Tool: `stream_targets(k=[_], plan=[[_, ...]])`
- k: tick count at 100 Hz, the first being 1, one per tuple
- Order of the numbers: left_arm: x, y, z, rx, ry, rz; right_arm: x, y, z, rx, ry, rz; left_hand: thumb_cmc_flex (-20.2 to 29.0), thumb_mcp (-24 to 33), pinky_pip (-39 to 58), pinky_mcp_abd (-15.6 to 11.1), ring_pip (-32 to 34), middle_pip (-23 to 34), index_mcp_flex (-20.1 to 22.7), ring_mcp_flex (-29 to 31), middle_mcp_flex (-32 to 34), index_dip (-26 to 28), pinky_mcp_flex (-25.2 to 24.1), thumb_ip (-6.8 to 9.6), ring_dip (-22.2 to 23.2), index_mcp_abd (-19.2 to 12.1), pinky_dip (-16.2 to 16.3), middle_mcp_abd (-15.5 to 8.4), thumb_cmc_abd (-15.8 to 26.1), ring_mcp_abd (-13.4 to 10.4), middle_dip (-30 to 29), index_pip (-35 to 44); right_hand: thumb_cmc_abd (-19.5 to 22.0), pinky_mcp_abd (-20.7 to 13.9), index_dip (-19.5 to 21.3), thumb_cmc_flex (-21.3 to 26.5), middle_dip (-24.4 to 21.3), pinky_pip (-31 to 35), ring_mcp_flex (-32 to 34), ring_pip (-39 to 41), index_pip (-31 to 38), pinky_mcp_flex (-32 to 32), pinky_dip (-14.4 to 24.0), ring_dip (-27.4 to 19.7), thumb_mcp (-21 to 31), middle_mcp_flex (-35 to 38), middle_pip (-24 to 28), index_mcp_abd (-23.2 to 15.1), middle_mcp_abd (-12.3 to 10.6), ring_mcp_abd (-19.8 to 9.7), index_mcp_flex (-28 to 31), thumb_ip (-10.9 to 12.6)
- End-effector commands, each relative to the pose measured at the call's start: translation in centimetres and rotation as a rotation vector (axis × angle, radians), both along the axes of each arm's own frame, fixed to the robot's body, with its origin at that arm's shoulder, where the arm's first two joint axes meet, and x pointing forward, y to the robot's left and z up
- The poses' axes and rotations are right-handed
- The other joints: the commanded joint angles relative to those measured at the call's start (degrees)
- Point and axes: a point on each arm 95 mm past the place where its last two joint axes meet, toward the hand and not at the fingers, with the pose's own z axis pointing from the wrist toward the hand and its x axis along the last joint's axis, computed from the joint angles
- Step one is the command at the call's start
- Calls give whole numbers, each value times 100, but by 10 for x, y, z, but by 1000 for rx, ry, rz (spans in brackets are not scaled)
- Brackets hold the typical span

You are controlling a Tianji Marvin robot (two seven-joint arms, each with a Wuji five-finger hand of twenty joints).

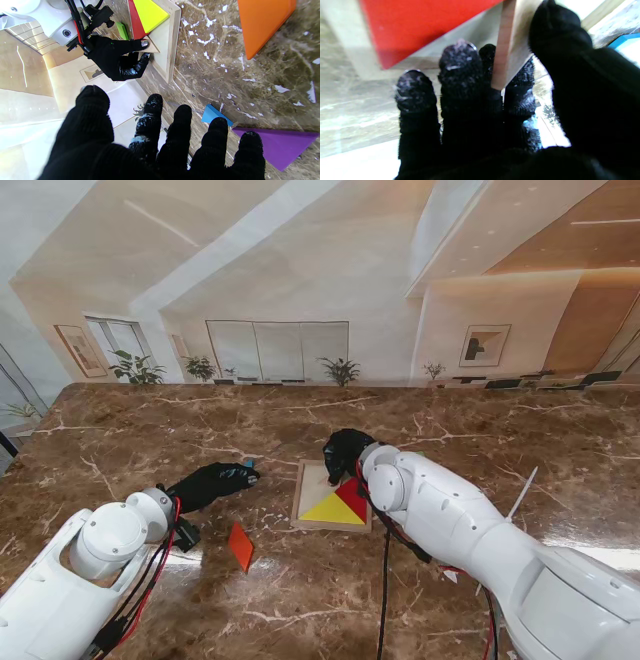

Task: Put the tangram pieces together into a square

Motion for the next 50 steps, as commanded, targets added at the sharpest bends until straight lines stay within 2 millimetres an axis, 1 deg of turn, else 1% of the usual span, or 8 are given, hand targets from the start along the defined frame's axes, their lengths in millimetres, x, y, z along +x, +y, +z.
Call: stream_targets(k=[1, 50], plan=[[-2, 0, -4, 3, 13, -1, -1, -5, -4, -11, 18, -8, 144, -135, -92, 73, -7, 12, 143, 90, 139, -168, 7, 103, 4, -4, 41, 72, 207, 13, -7, -87, 65, 19, 42, -247, -79, 219, 65, -24, -22, -73, 79, -45, 127, -218, -111, 113, 108, -119, -65, -13], [-2, 0, -4, 3, 14, -4, 2, -15, -2, -26, -4, -5, 143, -133, -90, 76, -7, 16, 173, 97, 165, -171, 14, 101, 4, 2, 38, 78, 208, 22, -3, -96, 124, 2, 67, -374, -111, 211, 66, -83, -202, -107, 83, -70, 137, -317, -101, 51, 99, -140, -46, 0]])
